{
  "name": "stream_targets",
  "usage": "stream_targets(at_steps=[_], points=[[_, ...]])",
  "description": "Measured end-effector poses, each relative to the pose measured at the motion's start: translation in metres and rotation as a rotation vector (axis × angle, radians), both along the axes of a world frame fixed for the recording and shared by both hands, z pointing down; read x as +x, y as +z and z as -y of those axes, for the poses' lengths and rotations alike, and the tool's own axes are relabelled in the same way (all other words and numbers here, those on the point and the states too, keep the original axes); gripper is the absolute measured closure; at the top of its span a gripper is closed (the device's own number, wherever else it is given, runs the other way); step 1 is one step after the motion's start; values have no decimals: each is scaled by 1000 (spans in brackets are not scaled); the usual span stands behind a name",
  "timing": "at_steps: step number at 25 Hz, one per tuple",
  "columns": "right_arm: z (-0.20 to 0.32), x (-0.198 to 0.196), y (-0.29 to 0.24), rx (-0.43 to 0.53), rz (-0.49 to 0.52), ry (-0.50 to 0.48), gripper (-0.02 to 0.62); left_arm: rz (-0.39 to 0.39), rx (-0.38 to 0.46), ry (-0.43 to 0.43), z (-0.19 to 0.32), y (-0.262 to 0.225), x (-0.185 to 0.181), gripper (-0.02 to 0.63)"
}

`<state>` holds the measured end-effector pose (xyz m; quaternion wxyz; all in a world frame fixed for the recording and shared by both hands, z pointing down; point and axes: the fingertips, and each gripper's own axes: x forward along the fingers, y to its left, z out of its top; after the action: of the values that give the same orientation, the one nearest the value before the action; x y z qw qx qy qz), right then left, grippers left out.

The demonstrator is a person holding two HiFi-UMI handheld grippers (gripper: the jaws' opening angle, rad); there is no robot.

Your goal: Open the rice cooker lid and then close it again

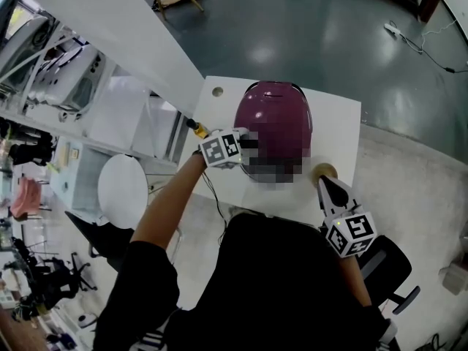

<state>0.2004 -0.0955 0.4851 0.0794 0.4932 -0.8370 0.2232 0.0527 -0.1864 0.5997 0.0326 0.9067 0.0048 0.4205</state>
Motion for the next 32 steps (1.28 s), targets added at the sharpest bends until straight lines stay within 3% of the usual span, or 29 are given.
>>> stream_targets(at_steps=[12, 25, 32], points=[[0, 4, 8, -12, 14, -6, 594, 72, 35, -18, -1, 15, 1, 591], [10, 10, 13, -15, 16, -4, 594, 105, 16, -10, -1, 17, 2, 598], [18, 5, 22, -33, 12, -19, 594, 96, -37, -71, 1, 20, 3, 601]])
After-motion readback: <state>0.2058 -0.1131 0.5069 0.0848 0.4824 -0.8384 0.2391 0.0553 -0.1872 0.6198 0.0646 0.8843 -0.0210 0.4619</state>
